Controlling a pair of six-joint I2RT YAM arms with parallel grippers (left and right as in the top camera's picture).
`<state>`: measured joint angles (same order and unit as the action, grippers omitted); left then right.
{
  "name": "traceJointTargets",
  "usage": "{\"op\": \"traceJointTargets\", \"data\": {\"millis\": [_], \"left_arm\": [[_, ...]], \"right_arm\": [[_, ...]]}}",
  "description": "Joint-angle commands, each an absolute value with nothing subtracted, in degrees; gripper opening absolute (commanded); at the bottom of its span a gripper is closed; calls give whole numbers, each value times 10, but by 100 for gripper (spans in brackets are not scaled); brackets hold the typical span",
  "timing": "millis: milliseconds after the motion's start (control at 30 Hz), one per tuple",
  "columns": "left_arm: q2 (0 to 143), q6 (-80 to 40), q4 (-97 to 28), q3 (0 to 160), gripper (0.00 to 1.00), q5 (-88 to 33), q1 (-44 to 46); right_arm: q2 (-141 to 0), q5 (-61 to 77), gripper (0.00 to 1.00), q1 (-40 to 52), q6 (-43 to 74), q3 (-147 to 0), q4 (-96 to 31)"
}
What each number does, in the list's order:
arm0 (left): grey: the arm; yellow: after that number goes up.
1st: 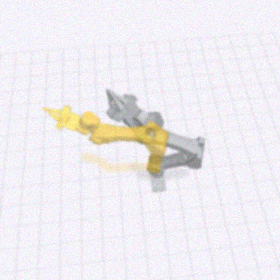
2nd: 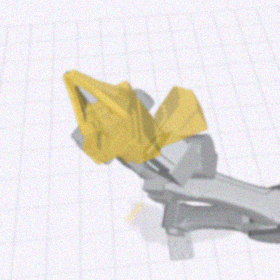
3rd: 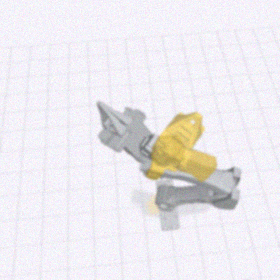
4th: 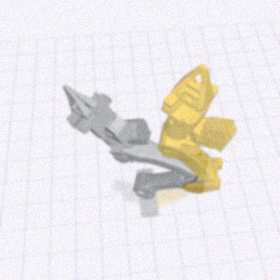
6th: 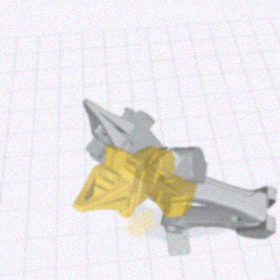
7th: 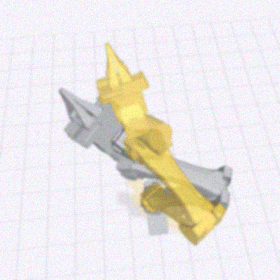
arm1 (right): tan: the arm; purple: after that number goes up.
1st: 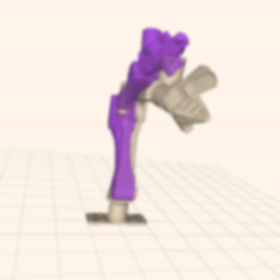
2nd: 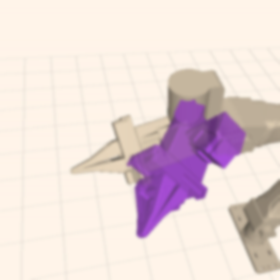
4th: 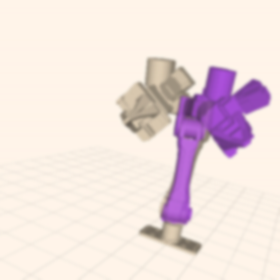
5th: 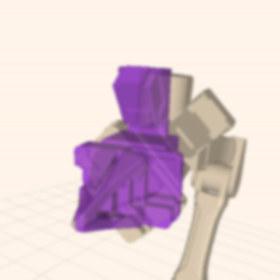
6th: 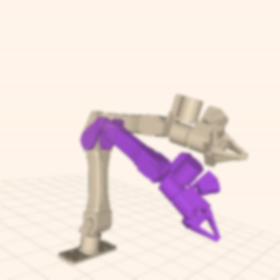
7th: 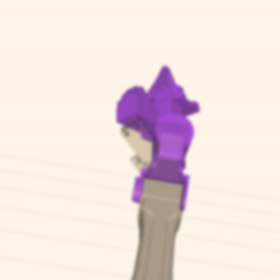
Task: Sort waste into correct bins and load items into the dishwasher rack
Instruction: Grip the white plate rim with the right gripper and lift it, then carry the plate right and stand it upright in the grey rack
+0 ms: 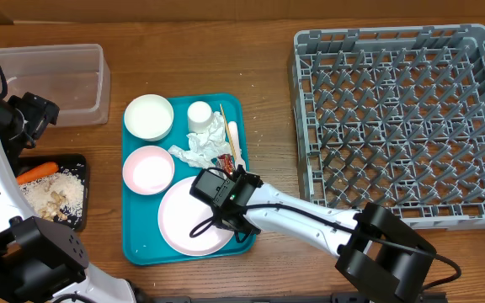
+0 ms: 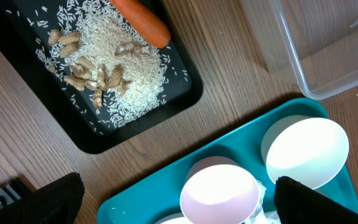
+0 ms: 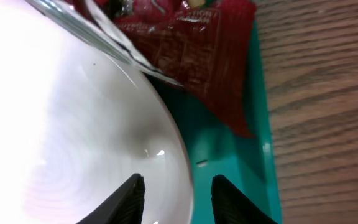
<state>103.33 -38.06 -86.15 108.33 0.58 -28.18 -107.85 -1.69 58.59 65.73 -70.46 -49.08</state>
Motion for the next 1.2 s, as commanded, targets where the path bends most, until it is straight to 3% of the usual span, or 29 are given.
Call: {"op": "traceJointTargets", "data": {"millis": [0, 67, 167, 300, 600, 1000, 1167], "left_arm": [[1038, -388, -863, 1080, 100, 2, -285], [1038, -388, -863, 1080, 100, 2, -285], [1038, -388, -863, 1080, 100, 2, -285], [1038, -388, -863, 1080, 100, 2, -285], [1038, -388, -863, 1080, 100, 2, -285], [1038, -388, -863, 1080, 100, 2, -285], [1038, -388, -863, 1080, 100, 2, -285]], "right_arm": [[-1074, -8, 39, 585, 656, -681, -476], [-1075, -8, 36, 585, 656, -676, -472], [-1074, -15, 18, 585, 656, -676, -470], [-1074, -16, 4, 584, 656, -676, -470], [-1074, -11, 4, 584, 621, -704, -493], [-1004, -35, 4, 567, 492, -879, -662], [-927, -118, 4, 516, 460, -939, -753]]}}
